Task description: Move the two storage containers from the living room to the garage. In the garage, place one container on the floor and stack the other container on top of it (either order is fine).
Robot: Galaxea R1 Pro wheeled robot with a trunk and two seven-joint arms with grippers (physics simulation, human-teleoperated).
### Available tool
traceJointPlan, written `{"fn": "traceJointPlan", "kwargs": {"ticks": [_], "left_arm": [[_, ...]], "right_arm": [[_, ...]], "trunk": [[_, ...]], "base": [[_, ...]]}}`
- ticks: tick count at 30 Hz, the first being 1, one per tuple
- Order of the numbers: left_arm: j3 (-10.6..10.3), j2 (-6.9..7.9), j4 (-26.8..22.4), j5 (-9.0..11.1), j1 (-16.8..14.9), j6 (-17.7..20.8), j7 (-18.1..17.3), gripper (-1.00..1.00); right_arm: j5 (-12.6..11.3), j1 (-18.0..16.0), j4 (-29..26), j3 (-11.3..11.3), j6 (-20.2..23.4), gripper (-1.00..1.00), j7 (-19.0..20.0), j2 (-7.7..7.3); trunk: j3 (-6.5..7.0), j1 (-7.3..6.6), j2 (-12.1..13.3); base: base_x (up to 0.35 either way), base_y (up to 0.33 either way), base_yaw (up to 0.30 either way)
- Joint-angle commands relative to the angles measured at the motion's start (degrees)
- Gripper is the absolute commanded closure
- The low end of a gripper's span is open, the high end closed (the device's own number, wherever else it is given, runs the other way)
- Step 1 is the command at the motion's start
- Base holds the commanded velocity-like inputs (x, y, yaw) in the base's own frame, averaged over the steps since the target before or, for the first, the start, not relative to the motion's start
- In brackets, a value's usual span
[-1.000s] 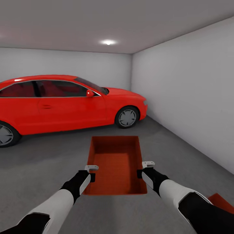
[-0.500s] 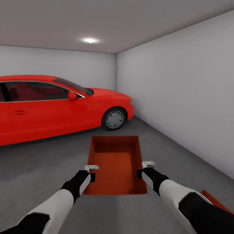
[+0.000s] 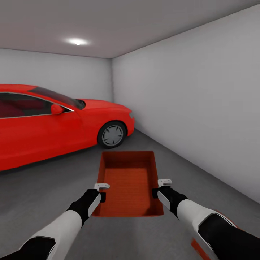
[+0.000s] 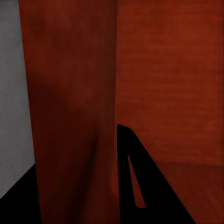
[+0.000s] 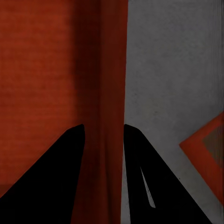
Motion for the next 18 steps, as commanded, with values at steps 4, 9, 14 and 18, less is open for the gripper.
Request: {"fn": "traceJointPlan", "kwargs": {"ticks": [4,9,14,18], "left_arm": [[-1.85,0.64,-0.01,1.29,0.03,0.27,0.6,1.0],[-1.85,0.64,-0.09,1.22,0.02,0.15,0.6,1.0],[-1.85,0.64,-0.13,1.22,0.03,0.15,0.6,1.0],[-1.85,0.64,-0.27,1.18,0.03,0.19,0.61,1.0]], "right_arm": [[-1.52,-0.1,-0.26,0.69,0.17,1.0,0.35,-0.02],[-1.52,-0.1,-0.26,0.69,0.16,1.0,0.37,-0.02],[-1.52,-0.1,-0.26,0.69,0.18,1.0,0.35,-0.02],[-1.52,-0.1,-0.26,0.69,0.18,1.0,0.36,-0.02]], "trunk": [[-0.13,0.07,-0.13],[-0.13,0.07,-0.13],[-0.13,0.07,-0.13],[-0.13,0.07,-0.13]], "base": [[0.323,0.0,-0.269],[0.323,0.0,-0.269],[0.321,0.0,-0.269],[0.264,0.0,-0.269]]}}
